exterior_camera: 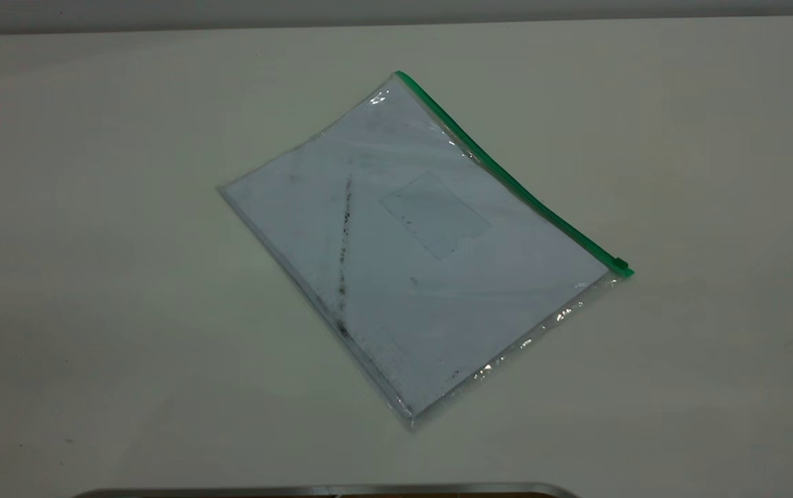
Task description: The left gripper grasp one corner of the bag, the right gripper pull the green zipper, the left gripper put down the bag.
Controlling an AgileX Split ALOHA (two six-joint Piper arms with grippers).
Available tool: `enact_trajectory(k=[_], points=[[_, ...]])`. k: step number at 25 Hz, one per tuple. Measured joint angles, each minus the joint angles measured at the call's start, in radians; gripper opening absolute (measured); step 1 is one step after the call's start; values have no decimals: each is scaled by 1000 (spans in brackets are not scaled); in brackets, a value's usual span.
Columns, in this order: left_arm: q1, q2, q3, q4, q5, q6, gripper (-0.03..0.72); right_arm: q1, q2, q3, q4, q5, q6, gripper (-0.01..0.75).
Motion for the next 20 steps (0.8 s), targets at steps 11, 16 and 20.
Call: enact_trajectory(k=[11,16,20], points=[[254,-156,0,0,2,0,589,0,0,0,0,0,0,466],[256,-156,0,0,3,0,589,0,0,0,0,0,0,466],[256,-156,0,0,3,0,589,0,0,0,0,0,0,466]])
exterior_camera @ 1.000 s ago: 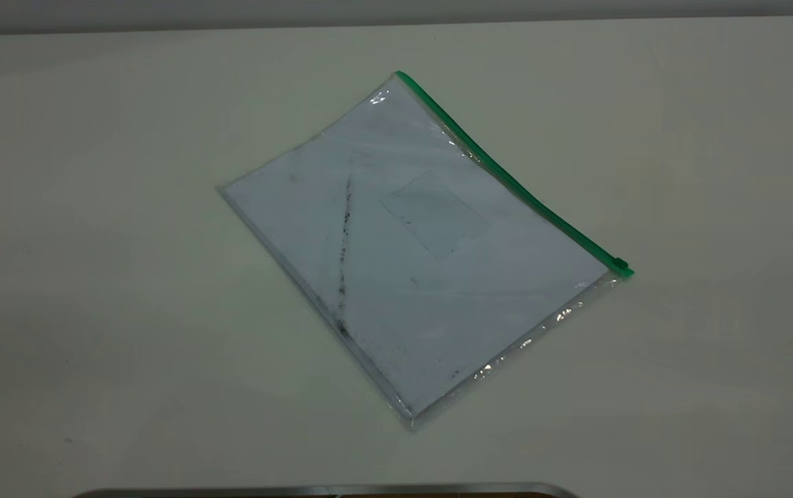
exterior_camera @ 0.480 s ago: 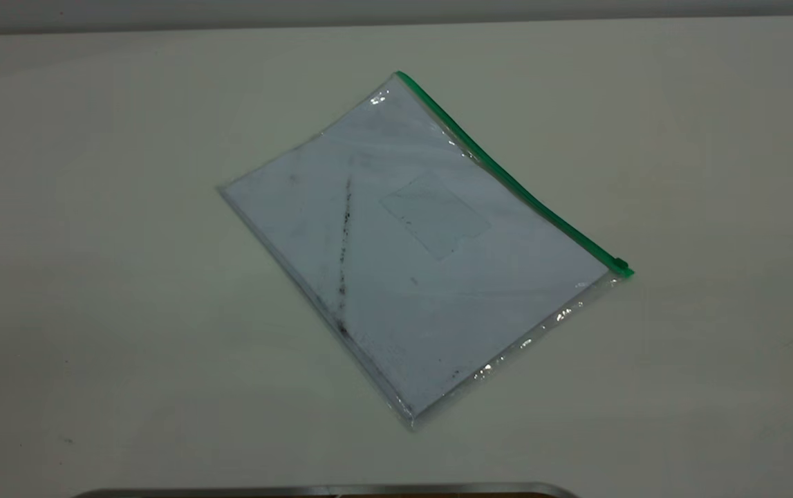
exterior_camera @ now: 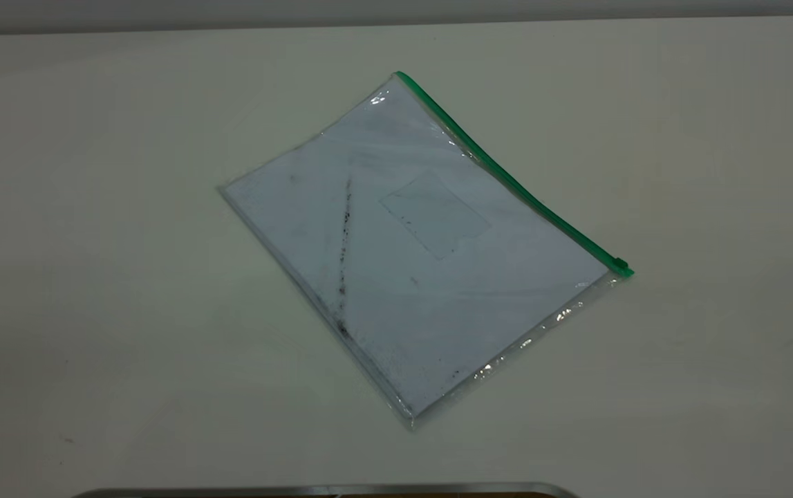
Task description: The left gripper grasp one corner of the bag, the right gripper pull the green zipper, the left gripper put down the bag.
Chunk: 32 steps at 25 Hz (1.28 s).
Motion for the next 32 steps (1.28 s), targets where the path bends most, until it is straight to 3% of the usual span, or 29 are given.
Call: enact_trajectory(k=[3,8,11,22,32], points=[[0,0,0,0,0,0,589,-30,-17,0,0,0,0,466],[0,0,0,0,0,6,589,-166,-42,0,2,0,0,466],[0,0,0,0,0,7,589,-204,-42,0,0,0,0,466],[1,0,0,0,1,7,589,-209,-42,0,-79,-4,169,466],[1,0,0,0,1,7,589,-209,-42,0,-89,-6,187,466]])
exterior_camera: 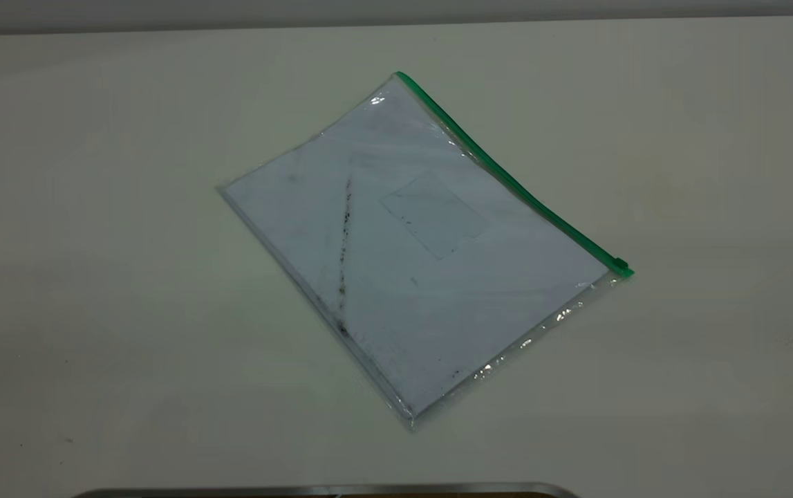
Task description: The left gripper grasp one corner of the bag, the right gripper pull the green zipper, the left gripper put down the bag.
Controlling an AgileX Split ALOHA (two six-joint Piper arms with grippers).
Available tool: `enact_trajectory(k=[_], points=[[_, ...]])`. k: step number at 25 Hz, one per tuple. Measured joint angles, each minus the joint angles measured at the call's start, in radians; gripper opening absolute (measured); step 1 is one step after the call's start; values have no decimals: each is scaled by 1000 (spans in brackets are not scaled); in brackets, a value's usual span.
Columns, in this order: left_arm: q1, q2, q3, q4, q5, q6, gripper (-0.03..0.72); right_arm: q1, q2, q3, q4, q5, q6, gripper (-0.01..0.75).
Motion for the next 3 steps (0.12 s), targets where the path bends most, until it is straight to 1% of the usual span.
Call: enact_trajectory(k=[3], points=[[0,0,0,0,0,0,589,0,0,0,0,0,2,466]])
